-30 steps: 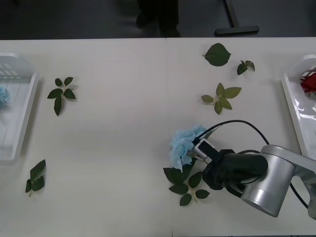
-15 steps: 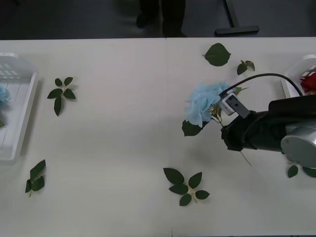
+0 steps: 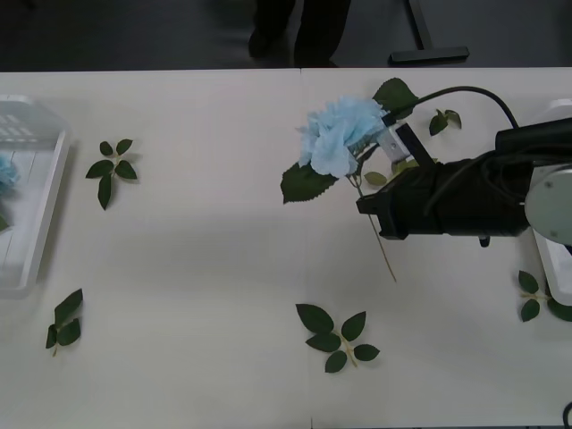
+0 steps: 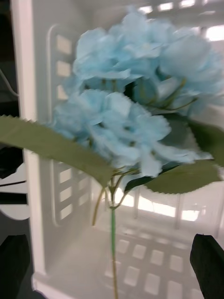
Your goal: Place the red flowers into the right box and the blue flowers into the left box. If a person shows an open palm, hand one flower to the person first, then continue sorting.
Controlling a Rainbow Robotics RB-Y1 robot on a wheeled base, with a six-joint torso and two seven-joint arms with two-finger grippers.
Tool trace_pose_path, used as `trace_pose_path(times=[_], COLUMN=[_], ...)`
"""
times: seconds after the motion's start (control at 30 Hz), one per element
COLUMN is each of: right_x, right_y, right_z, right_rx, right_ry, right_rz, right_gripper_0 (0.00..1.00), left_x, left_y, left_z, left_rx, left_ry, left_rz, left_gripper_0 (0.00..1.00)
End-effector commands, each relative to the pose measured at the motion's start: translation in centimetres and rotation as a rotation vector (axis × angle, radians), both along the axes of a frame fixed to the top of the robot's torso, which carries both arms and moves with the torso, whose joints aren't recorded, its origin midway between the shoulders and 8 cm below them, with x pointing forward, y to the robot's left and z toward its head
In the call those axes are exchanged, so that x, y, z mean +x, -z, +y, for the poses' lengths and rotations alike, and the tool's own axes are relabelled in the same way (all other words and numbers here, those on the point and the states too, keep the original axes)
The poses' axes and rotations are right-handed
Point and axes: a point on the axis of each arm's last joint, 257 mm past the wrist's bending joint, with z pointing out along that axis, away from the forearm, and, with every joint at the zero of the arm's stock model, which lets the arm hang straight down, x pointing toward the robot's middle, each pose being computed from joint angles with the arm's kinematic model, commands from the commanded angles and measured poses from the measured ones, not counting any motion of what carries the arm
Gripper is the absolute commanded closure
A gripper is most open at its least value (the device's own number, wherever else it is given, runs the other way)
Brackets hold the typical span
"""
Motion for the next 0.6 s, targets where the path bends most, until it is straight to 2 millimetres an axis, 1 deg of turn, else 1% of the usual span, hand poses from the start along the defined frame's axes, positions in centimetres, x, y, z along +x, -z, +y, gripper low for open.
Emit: trace_pose_path(times=[0.03, 0.07, 0.13, 0.17, 0.2, 0.23, 0.27, 0.3, 0.33, 0.37, 0.4, 0.43, 0.5, 0.6], right_x=[1.9, 2.1, 2.9, 3.1, 3.6, 3.9, 4.3, 4.6, 5.2, 5.4, 5.7, 5.9, 6.2, 6.4], right_y=[-5.2, -5.9, -7.6, -8.0, -8.8, -9.1, -9.9, -10.2, -11.0, -11.3, -12.0, -12.2, -12.9, -13.4], right_z=[4.1, 4.8, 6.4, 6.9, 7.8, 8.3, 9.2, 9.6, 10.8, 11.2, 12.2, 12.9, 14.3, 15.3], right_rx=[0.085, 0.105, 0.162, 0.176, 0.202, 0.212, 0.228, 0.233, 0.25, 0.26, 0.283, 0.3, 0.346, 0.364], right_ry=[-0.077, -0.085, -0.104, -0.109, -0.118, -0.121, -0.129, -0.131, -0.136, -0.136, -0.138, -0.14, -0.139, -0.144], right_rz=[-0.082, -0.086, -0.086, -0.086, -0.089, -0.091, -0.107, -0.116, -0.137, -0.143, -0.155, -0.157, -0.158, -0.165], right_gripper_0=[1.0, 1.0, 1.0, 1.0, 1.0, 1.0, 1.0, 1.0, 1.0, 1.0, 1.0, 1.0, 1.0, 1.0], left_x=[1.6, 1.9, 2.7, 2.8, 3.1, 3.2, 3.2, 3.3, 3.1, 3.1, 2.9, 2.8, 2.4, 1.7], left_y=[-3.4, -3.2, -3.0, -2.8, -2.5, -2.4, -1.9, -1.8, -1.1, -1.0, -0.2, 0.1, 0.9, 1.5], left_z=[-2.7, -3.9, -7.3, -8.2, -10.3, -11.5, -13.2, -14.0, -16.1, -16.8, -18.4, -19.4, -22.2, -25.3], left_rx=[0.032, 0.021, -0.023, -0.028, -0.035, -0.038, -0.046, -0.054, -0.08, -0.091, -0.117, -0.128, -0.167, -0.204], left_ry=[0.111, 0.13, 0.164, 0.176, 0.202, 0.217, 0.236, 0.241, 0.252, 0.256, 0.269, 0.28, 0.306, 0.343], left_rz=[-0.05, -0.052, -0.068, -0.069, -0.074, -0.08, -0.084, -0.091, -0.102, -0.108, -0.116, -0.123, -0.144, -0.159], left_gripper_0=[0.0, 0.0, 0.0, 0.0, 0.0, 0.0, 0.0, 0.0, 0.0, 0.0, 0.0, 0.0, 0.0, 0.0])
